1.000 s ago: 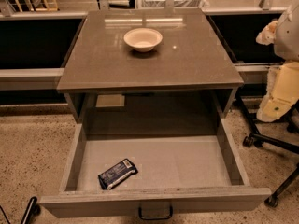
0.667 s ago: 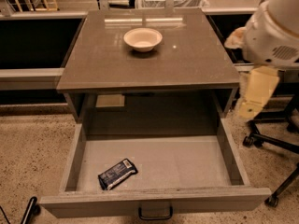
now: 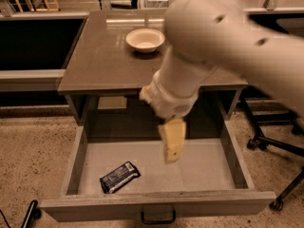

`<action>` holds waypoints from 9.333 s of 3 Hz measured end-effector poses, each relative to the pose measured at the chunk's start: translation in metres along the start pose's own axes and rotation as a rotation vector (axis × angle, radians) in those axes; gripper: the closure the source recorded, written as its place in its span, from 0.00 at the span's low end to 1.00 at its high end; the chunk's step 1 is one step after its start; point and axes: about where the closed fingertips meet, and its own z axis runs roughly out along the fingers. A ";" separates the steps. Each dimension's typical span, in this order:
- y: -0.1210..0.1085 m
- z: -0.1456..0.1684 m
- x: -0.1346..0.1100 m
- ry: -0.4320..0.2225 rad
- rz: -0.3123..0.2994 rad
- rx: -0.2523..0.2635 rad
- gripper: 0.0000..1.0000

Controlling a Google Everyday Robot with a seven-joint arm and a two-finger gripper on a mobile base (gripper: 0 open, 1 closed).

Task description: Pick rxbar blueberry from top drawer and place on counter

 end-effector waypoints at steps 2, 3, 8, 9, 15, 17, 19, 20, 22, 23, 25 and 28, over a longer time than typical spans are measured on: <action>0.012 0.016 0.000 0.008 -0.008 -0.039 0.00; -0.012 0.055 -0.013 -0.003 -0.056 -0.071 0.00; -0.011 0.261 -0.079 -0.002 -0.306 -0.225 0.14; 0.003 0.276 -0.075 -0.006 -0.303 -0.244 0.15; -0.078 0.119 -0.004 -0.068 -0.233 0.198 1.00; -0.133 0.052 0.058 -0.064 -0.159 0.122 1.00; -0.157 0.029 0.094 -0.068 0.001 0.045 1.00; -0.163 -0.015 0.101 -0.044 0.080 0.093 1.00; -0.144 -0.074 0.110 -0.014 0.186 0.149 1.00; -0.139 -0.085 0.114 -0.027 0.168 0.213 1.00; -0.163 -0.100 0.146 -0.148 0.126 0.439 1.00; -0.206 -0.098 0.170 -0.335 0.170 0.650 0.82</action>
Offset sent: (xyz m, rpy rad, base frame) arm -0.0096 0.0056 -0.0214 -0.0170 0.0408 0.0314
